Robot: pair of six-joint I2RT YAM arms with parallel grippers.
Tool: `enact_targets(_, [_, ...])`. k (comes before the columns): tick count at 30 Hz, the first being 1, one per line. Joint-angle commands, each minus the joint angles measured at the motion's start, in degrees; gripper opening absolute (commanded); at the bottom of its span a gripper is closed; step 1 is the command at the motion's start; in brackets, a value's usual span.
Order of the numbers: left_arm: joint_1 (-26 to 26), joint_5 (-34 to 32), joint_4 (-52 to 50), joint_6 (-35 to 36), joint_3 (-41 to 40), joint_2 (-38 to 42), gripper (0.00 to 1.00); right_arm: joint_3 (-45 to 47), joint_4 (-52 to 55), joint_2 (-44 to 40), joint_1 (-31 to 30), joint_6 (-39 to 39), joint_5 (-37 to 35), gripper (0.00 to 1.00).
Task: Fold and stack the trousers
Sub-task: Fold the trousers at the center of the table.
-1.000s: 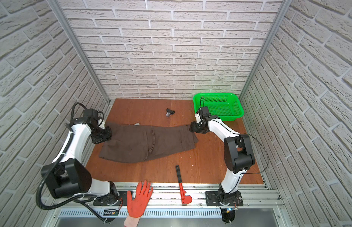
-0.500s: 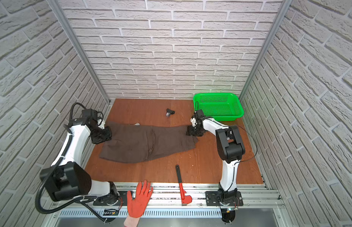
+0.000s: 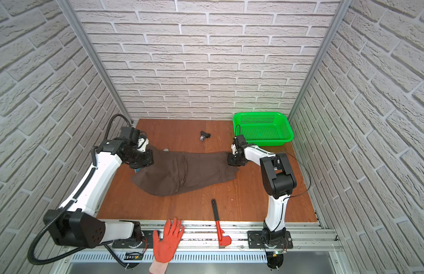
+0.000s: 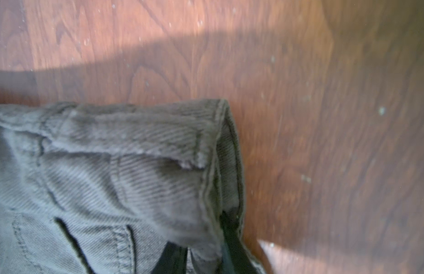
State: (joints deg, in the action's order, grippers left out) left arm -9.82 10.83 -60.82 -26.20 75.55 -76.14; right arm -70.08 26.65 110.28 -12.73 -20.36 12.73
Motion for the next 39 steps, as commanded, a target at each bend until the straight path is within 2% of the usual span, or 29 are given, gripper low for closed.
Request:
enact_targets(1, [-5.8,3.2,7.2,-6.0,-1.5,-0.1,0.0,5.0,5.3,-0.5,-0.9,-3.0,-0.6,0.23])
enact_targets(7, [-17.6,3.1,18.3,-13.1,0.2,-9.0,0.0,6.4,4.9,-2.3,-0.9,-4.3,0.7,0.23])
enact_targets(15, [-26.4,1.6,29.3,-21.2,6.3,-22.8,0.0,6.6,4.6,-3.3,-0.8,-5.5,2.0,0.23])
enact_targets(20, [-28.4,0.9,33.6,-24.7,9.9,-30.2,0.0,5.9,4.5,-2.5,-0.8,-6.0,2.9,0.23])
enact_targets(28, [-30.8,0.9,34.1,-26.8,17.1,-38.5,0.0,5.7,4.9,-2.4,-0.8,-5.9,3.1,0.23])
enact_targets(39, [-35.1,-0.3,30.4,-28.3,24.5,-40.0,0.0,5.4,4.8,-1.4,-0.9,-5.9,3.7,0.23])
